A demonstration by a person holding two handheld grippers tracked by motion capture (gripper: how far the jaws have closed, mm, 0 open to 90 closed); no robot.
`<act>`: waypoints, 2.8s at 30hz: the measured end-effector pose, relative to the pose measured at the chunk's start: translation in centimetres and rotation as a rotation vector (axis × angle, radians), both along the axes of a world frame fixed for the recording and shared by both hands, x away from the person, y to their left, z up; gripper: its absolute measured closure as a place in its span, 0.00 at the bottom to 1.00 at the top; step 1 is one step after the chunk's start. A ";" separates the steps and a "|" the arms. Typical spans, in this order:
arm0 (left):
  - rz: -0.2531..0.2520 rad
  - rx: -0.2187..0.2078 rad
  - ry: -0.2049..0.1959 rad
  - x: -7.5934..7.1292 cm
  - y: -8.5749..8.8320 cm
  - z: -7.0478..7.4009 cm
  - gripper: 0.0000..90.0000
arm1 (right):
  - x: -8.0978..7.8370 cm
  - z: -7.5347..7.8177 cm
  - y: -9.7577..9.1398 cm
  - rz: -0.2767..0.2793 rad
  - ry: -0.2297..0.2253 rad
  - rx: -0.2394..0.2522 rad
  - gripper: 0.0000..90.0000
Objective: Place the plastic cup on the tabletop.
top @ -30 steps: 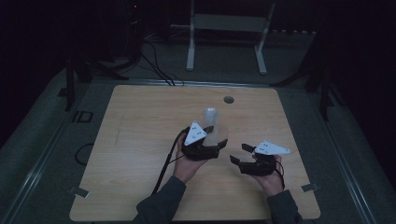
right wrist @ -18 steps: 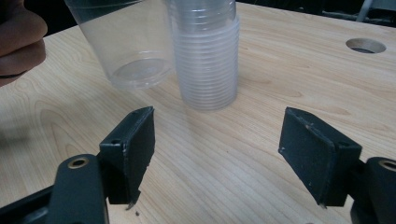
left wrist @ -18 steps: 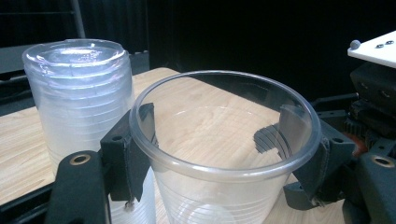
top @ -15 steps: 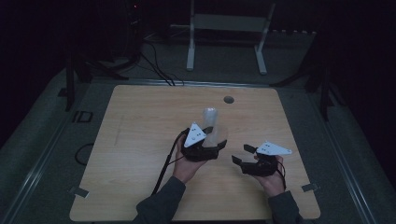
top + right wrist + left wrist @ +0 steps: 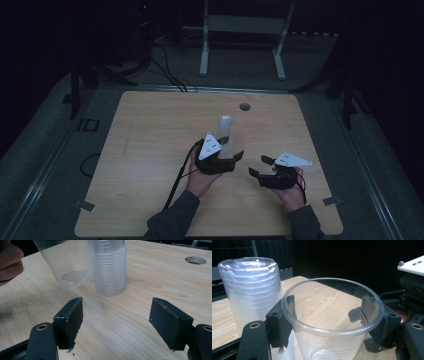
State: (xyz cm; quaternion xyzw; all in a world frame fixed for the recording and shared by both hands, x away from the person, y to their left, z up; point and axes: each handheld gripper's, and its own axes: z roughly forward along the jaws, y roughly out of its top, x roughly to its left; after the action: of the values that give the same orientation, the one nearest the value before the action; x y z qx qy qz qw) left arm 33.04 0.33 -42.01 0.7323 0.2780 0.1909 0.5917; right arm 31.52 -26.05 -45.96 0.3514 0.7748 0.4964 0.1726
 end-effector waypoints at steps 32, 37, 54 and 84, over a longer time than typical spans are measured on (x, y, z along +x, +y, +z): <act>-0.014 -0.017 -0.010 -0.1 -0.3 -1.2 0.32 | 0.0 0.0 -0.2 -0.006 -0.001 0.003 0.30; -0.019 -0.019 -0.012 -0.1 -0.4 -1.4 0.32 | -0.1 0.0 -0.3 -0.007 -0.001 0.005 0.30; -0.020 -0.016 -0.018 -0.1 -0.4 -2.1 0.32 | -0.1 -0.1 -0.2 -0.007 0.004 0.001 0.30; -0.010 0.007 -0.009 0.0 -0.8 -3.5 0.32 | -0.1 -0.2 -0.2 -0.008 0.009 0.001 0.30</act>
State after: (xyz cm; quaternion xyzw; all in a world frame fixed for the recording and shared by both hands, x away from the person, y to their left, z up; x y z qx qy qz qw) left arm 33.08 -0.47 -45.51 0.7349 0.2709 0.1924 0.5912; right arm 31.37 -26.28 -46.19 0.3567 0.7738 0.4948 0.1709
